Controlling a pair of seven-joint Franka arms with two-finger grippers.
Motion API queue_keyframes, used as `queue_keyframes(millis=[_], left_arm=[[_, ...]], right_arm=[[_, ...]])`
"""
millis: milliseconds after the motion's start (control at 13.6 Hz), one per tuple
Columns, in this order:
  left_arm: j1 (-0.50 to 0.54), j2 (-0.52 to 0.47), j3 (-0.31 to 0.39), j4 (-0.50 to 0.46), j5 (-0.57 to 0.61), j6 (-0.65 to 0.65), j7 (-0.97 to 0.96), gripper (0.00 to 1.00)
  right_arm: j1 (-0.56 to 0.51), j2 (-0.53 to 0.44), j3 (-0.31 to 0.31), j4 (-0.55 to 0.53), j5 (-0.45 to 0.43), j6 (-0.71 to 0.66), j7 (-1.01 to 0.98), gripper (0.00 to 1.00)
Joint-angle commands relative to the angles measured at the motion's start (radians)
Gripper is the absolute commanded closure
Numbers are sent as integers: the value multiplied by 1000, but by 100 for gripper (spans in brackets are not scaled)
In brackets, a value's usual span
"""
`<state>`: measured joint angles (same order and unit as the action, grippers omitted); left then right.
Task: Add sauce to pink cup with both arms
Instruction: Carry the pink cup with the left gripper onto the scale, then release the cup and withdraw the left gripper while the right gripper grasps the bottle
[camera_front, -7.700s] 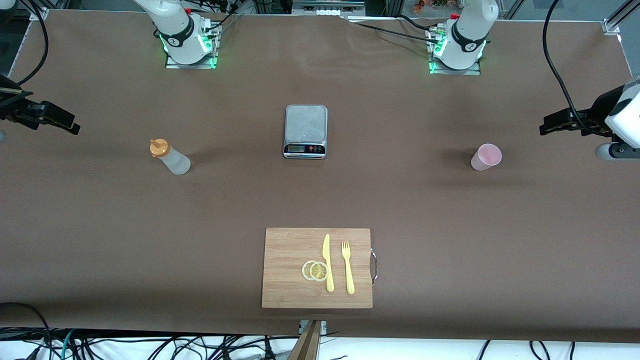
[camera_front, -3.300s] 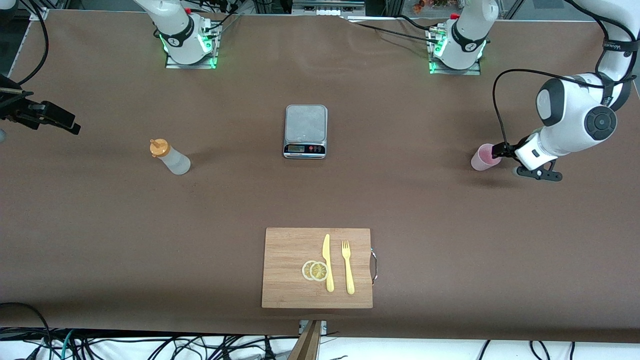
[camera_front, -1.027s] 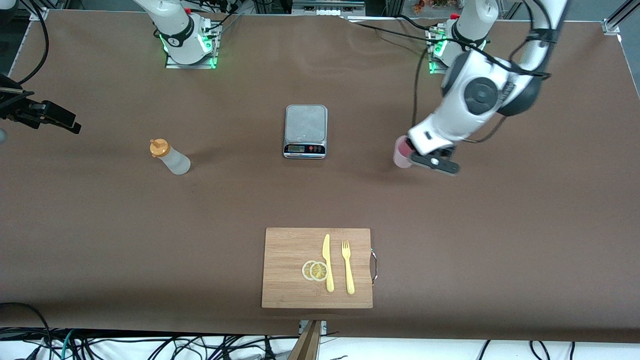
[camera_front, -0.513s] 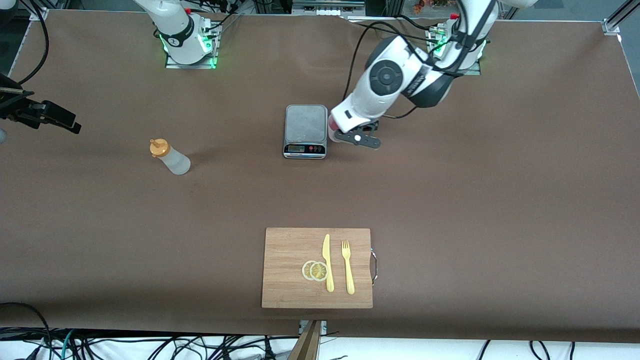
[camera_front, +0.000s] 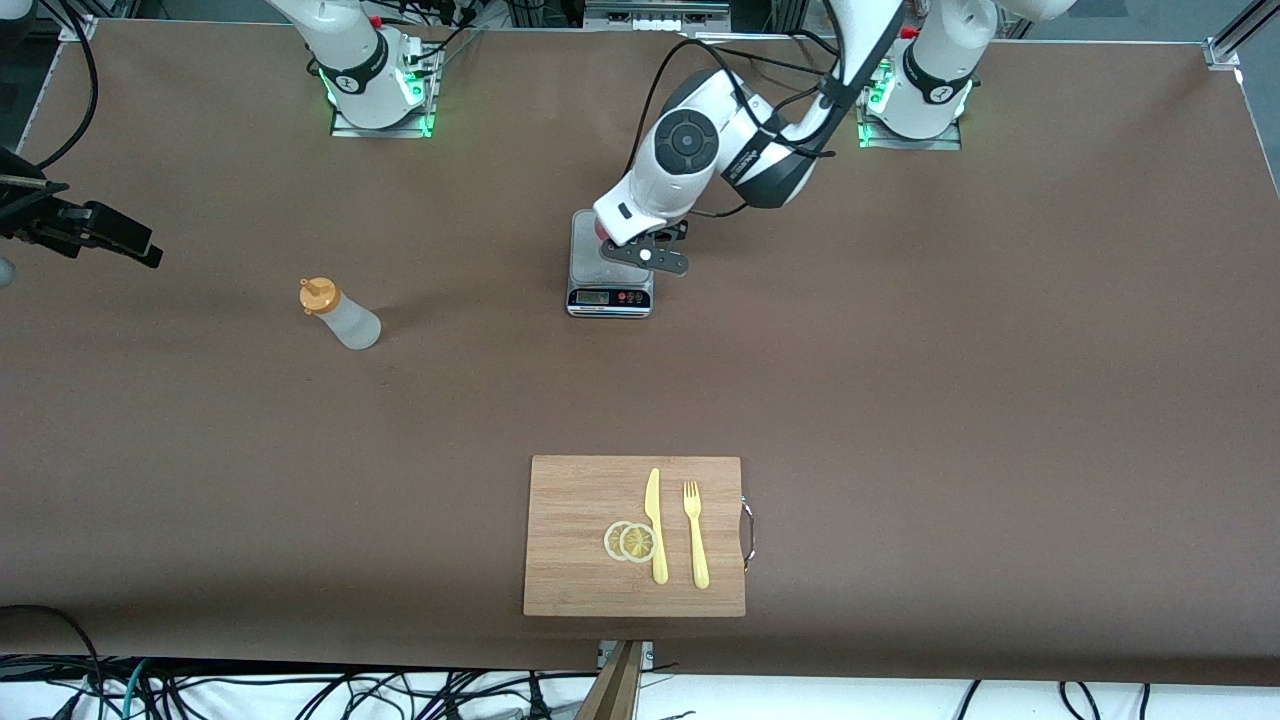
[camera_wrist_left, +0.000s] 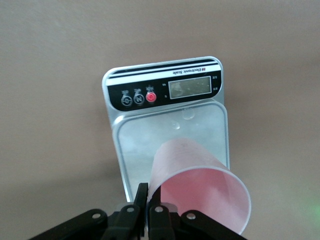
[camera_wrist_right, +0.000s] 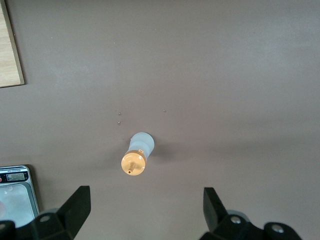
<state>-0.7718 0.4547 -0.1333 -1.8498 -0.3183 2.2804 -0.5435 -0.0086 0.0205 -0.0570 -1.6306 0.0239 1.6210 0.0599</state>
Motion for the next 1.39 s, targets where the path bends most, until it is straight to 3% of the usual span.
queue_keyframes(millis=[0,293,367,440,513,587,880,1027,1320], left_arm=[[-29,35,17,29,-15,13,-15,100],[-32,35,17,26,-10,13,-15,100],[-32,35,17,26,-10,11,-15,93],[-32,35,17,26,-12,7,-16,63],[-32,32,17,26,-15,5,-18,26],[-30,28,17,27,-15,4,-16,0],[-15,-17,23,34,-48,-30,-41,0],[17,-69,47,78,-58,-154,-41,0],[57,-166,217,243,-45,-424,-7,0]], right_arm=[[1,7,-3,6,14,-10,-11,0],[1,41,0,6,19,-3,-12,0],[2,59,0,8,22,-3,-21,0],[2,78,2,8,22,-6,-66,0],[6,97,2,8,22,-9,-140,0],[6,120,2,6,24,-7,-246,0],[-33,180,-4,3,56,-10,-707,0],[-88,214,-10,2,179,-13,-968,0],[-203,297,-20,-23,365,-76,-1349,0]])
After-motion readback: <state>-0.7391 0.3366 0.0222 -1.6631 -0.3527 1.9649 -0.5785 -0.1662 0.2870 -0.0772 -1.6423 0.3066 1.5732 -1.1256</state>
